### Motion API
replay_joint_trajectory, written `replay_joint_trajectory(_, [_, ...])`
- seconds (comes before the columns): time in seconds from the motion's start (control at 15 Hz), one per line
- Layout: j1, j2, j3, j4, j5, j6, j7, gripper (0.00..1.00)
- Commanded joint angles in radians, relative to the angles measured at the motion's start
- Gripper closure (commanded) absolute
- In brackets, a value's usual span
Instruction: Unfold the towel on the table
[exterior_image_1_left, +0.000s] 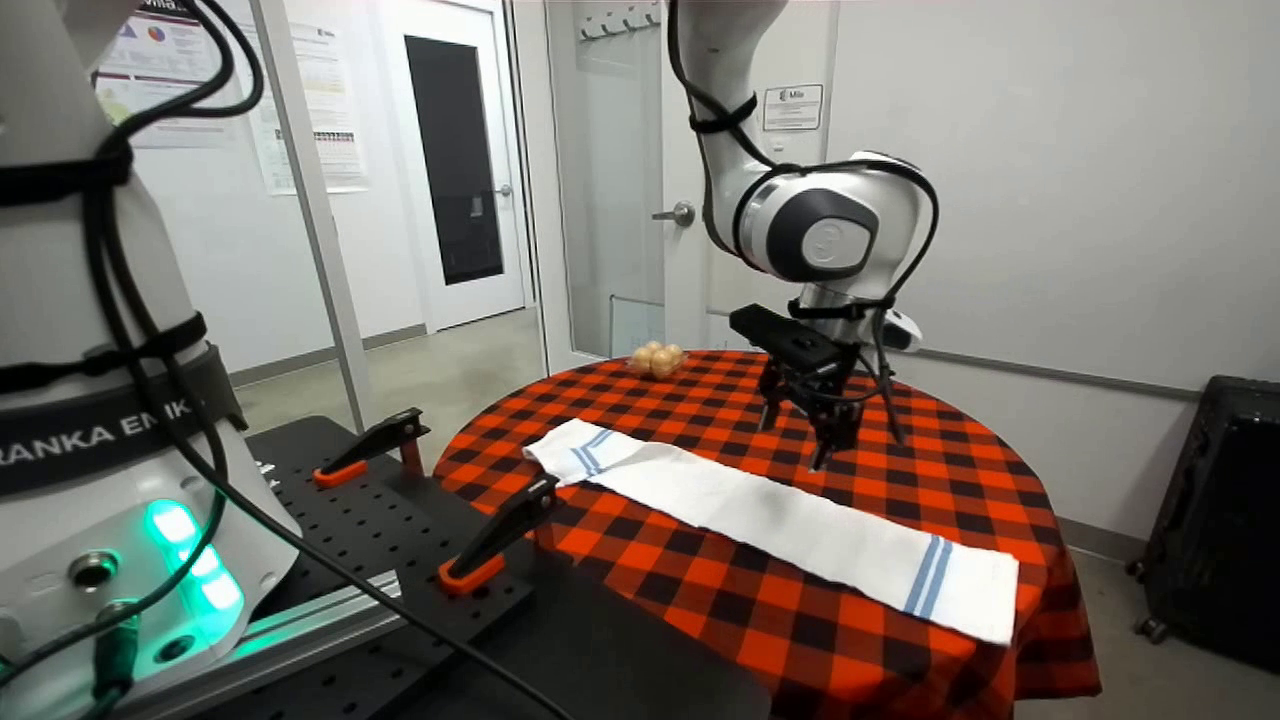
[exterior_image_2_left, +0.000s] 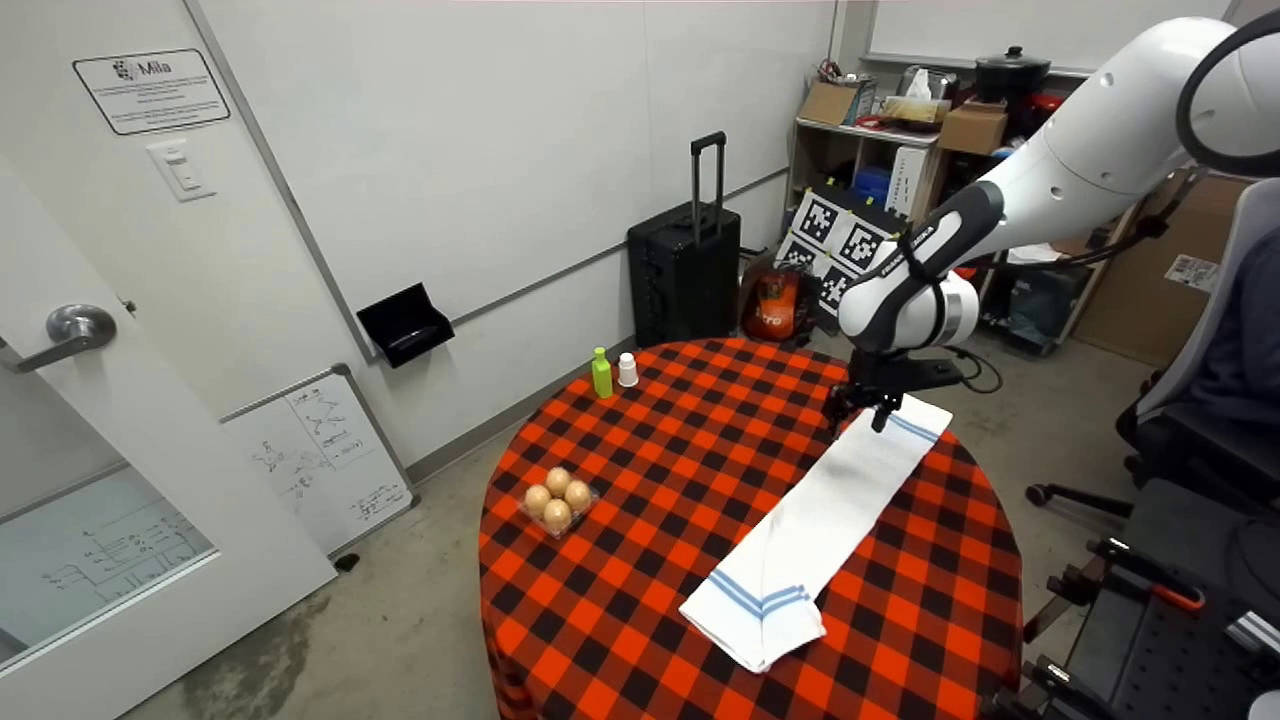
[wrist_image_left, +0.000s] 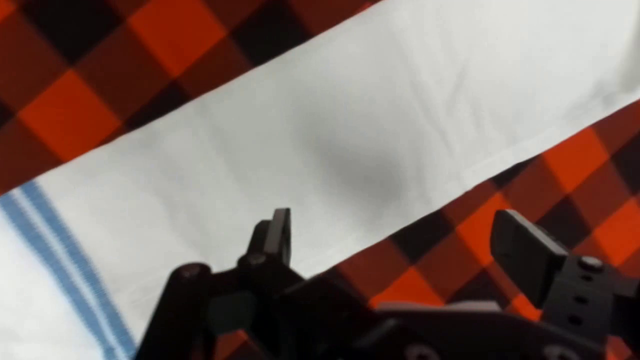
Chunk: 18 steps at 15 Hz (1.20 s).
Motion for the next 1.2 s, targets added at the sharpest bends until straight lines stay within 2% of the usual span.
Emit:
replay_joint_trajectory(0.0, [-0.029, -0.053, 0.098, -0.05, 0.111, -0.031, -0.036, 0.0])
replay_joint_trajectory(0.2, [-0.047, -0.037, 0.163, -0.051, 0.208, -0.079, -0.072, 0.0])
replay_joint_trajectory(0.53, [-0.023, -0.003, 0.176, -0.083, 0.278, -0.167, -0.119, 0.0])
replay_joint_trajectory(0.8, [-0.013, 0.012, 0.191, -0.128, 0.32, -0.165, -0.139, 0.0])
replay_joint_trajectory(1.13, [0.013, 0.041, 0.222, -0.176, 0.415, -0.073, -0.158, 0.0])
